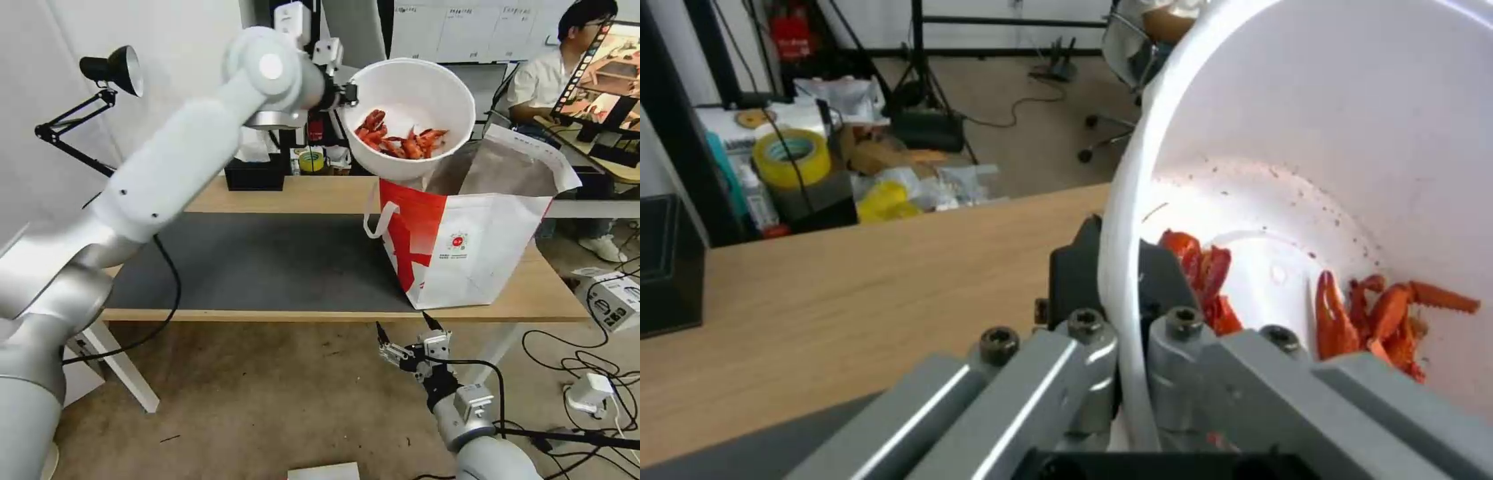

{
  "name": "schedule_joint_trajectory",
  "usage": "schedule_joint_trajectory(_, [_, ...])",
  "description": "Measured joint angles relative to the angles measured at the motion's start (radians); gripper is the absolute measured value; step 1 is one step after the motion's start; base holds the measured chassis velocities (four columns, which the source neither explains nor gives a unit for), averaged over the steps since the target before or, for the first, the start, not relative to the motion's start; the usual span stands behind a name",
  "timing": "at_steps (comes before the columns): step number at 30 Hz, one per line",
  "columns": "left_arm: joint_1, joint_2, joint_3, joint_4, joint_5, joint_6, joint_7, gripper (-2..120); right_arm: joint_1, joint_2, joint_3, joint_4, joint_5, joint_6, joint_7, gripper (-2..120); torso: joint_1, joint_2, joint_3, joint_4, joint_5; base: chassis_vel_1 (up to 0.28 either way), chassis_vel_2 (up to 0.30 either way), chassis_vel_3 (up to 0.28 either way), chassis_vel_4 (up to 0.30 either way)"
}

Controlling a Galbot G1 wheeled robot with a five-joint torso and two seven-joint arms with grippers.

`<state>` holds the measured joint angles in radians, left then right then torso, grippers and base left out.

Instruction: Pick up the trash from the table and place it into the takeout bag.

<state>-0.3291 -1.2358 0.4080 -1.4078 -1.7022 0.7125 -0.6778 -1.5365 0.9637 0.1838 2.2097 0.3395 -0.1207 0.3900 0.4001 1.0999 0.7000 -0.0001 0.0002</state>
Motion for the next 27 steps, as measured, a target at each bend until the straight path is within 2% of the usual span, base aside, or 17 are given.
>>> schedule_joint_trajectory(18, [0.002, -0.089, 0.043, 0.064, 0.051, -0.025, 0.003, 0, 0.0, 0.0, 0.0, 0.0, 0.0, 0.0, 0.0, 100, 0.0, 0.0, 0.0, 0.0002, -0.0001, 0.0, 0.0, 0.0, 0.0])
schedule_joint_trajectory(27, [0.008, -0.134, 0.083, 0.096, 0.112, -0.064, 0.006, 0, 0.0, 0.0, 0.0, 0.0, 0.0, 0.0, 0.0, 100, 0.0, 0.0, 0.0, 0.0001, -0.0001, 0.0, 0.0, 0.0, 0.0])
